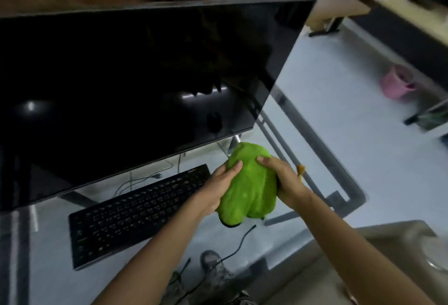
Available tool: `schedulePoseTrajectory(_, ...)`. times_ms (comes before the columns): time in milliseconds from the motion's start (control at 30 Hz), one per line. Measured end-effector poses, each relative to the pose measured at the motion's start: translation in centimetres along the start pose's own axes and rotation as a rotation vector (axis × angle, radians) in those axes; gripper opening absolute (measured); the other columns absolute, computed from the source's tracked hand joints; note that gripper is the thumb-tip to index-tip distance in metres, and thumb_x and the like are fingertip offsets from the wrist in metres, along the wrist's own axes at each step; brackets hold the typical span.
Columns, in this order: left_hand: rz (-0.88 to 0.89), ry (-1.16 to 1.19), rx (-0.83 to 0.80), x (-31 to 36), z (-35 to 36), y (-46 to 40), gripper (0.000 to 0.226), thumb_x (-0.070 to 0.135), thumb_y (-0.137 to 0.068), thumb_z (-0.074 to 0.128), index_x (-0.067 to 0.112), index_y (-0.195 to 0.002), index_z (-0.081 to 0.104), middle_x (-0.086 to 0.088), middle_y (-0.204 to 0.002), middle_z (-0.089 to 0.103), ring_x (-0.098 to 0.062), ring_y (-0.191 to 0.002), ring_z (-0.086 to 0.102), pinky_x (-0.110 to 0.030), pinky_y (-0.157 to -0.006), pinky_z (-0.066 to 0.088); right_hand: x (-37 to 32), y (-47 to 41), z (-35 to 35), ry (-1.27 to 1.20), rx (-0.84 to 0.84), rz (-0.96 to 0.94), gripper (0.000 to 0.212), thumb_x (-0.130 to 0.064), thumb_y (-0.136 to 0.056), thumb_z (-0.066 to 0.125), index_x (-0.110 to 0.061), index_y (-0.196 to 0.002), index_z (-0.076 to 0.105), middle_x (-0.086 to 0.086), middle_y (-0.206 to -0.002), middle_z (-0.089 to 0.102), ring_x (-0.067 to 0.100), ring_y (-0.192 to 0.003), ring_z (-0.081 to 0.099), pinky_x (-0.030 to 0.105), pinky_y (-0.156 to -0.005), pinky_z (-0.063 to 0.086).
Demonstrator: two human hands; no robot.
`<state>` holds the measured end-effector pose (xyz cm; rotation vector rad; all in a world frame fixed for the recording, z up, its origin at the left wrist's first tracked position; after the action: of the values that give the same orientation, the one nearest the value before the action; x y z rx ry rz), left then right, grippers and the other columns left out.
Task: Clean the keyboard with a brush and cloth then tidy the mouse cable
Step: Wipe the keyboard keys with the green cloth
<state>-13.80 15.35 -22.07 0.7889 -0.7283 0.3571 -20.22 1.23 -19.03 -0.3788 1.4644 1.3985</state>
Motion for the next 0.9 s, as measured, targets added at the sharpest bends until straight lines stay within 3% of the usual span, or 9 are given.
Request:
schedulePoseTrajectory(100, 0.021, 0.063, -0.043, -1.7, 5.0, -2.5, 0.02, 0.022, -0.096, 0.052, 0.019, -0.115, 0.057, -0.004, -0.103, 0.069, -0.017, -0.089, 0.069, -0.034, -0.075, 0.059, 1.3, 0.9, -5.5, -0.229, -0.057, 0.126, 0.035, -0.029, -0.094, 0.054, -0.009, -0.118, 0.069, 0.021, -0.124, 0.064, 0.035, -0.11, 0.064, 0.049, -0.092, 0.051)
schedulePoseTrajectory(200, 0.022, 0.072, 0.026, -4.0, 6.7, -5.5, 0.016, 0.022, -0.095, 0.055, 0.024, -0.11, 0.056, -0.005, -0.106, 0.069, -0.019, -0.092, 0.068, -0.035, -0.072, 0.057, 2.0, 0.1, -11.2, -0.123, 0.109, 0.093, 0.054, -0.024, -0.083, 0.073, -0.013, -0.131, 0.052, 0.02, -0.131, 0.058, 0.035, -0.11, 0.064, 0.047, -0.085, 0.056)
schedulePoseTrajectory(267, 0.013, -0.019, 0.098, -6.5, 6.4, -7.7, 0.012, 0.021, -0.094, 0.057, 0.024, -0.106, 0.056, -0.009, -0.111, 0.067, -0.021, -0.095, 0.067, -0.038, -0.076, 0.056, 2.2, -0.6, -13.7, 0.128, 0.312, 0.01, 0.056, -0.018, -0.078, 0.079, -0.016, -0.126, 0.05, 0.016, -0.124, 0.062, 0.029, -0.1, 0.068, 0.04, -0.078, 0.059)
schedulePoseTrajectory(367, -0.016, -0.344, 0.254, -10.0, 5.6, -9.9, 0.022, 0.025, -0.093, 0.059, 0.021, -0.112, 0.05, -0.01, -0.117, 0.063, -0.023, -0.098, 0.064, -0.043, -0.086, 0.054, 3.3, -2.0, -15.8, 0.706, 0.447, -0.102, 0.067, -0.034, -0.071, 0.084, -0.024, -0.125, 0.047, 0.001, -0.122, 0.06, 0.02, -0.103, 0.062, 0.038, -0.082, 0.054)
schedulePoseTrajectory(467, 0.1, -0.745, 0.419, -12.0, 5.0, -10.9, 0.04, 0.021, -0.089, 0.063, 0.015, -0.125, 0.045, -0.01, -0.122, 0.055, -0.026, -0.107, 0.057, -0.041, -0.091, 0.049, 5.6, -3.7, -16.3, 1.167, 0.517, -0.152, 0.078, -0.037, -0.073, 0.08, -0.022, -0.137, 0.038, 0.013, -0.127, 0.052, 0.031, -0.114, 0.052, 0.044, -0.09, 0.048)
schedulePoseTrajectory(567, 0.268, -1.155, 0.327, -13.3, 5.6, -11.1, 0.058, 0.025, -0.088, 0.065, 0.015, -0.139, 0.038, -0.01, -0.143, 0.038, -0.027, -0.128, 0.041, -0.038, -0.103, 0.041, 7.4, -5.2, -15.2, 1.529, 0.398, -0.252, 0.075, -0.032, -0.091, 0.06, -0.01, -0.151, 0.021, 0.016, -0.157, 0.024, 0.032, -0.145, 0.021, 0.045, -0.118, 0.017)
schedulePoseTrajectory(700, 0.298, -1.698, 0.142, -15.1, 4.7, -11.3, 0.075, 0.055, -0.091, 0.042, 0.019, -0.151, 0.015, -0.013, -0.159, 0.007, -0.033, -0.147, 0.003, -0.046, -0.119, 0.011, 9.9, -6.2, -14.8, 1.777, 0.194, -0.244, 0.062, -0.035, -0.099, 0.021, -0.007, -0.153, 0.012, 0.011, -0.162, 0.007, 0.029, -0.149, 0.001, 0.046, -0.119, -0.002)
schedulePoseTrajectory(800, 0.293, -1.84, 0.121, -15.9, 3.5, -11.0, 0.08, 0.066, -0.087, 0.019, 0.017, -0.151, 0.016, -0.017, -0.157, 0.012, -0.035, -0.145, 0.012, -0.049, -0.115, 0.011, 11.1, -6.6, -14.9, 1.917, 0.143, -0.221, 0.076, -0.04, -0.087, -0.006, -0.005, -0.153, 0.006, 0.015, -0.162, 0.003, 0.031, -0.149, -0.001, 0.048, -0.116, -0.01)
schedulePoseTrajectory(900, 0.308, -1.899, 0.096, -15.0, 3.6, -10.2, 0.084, 0.069, -0.085, 0.014, 0.017, -0.151, 0.009, -0.015, -0.157, -0.001, -0.034, -0.146, 0.004, -0.048, -0.113, -0.003, 10.9, -6.8, -14.2, 2.058, 0.146, -0.168, 0.071, -0.042, -0.098, 0.022, -0.004, -0.152, -0.003, 0.017, -0.16, -0.008, 0.033, -0.148, -0.009, 0.054, -0.111, -0.021)
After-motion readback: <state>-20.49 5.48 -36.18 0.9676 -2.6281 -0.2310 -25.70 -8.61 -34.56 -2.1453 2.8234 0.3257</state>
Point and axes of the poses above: each hand's wrist, its own y-axis away from the middle knuckle, its own z-axis out of the palm, x = y × z, the point moved 3 cm from there along -y, towards the middle knuckle
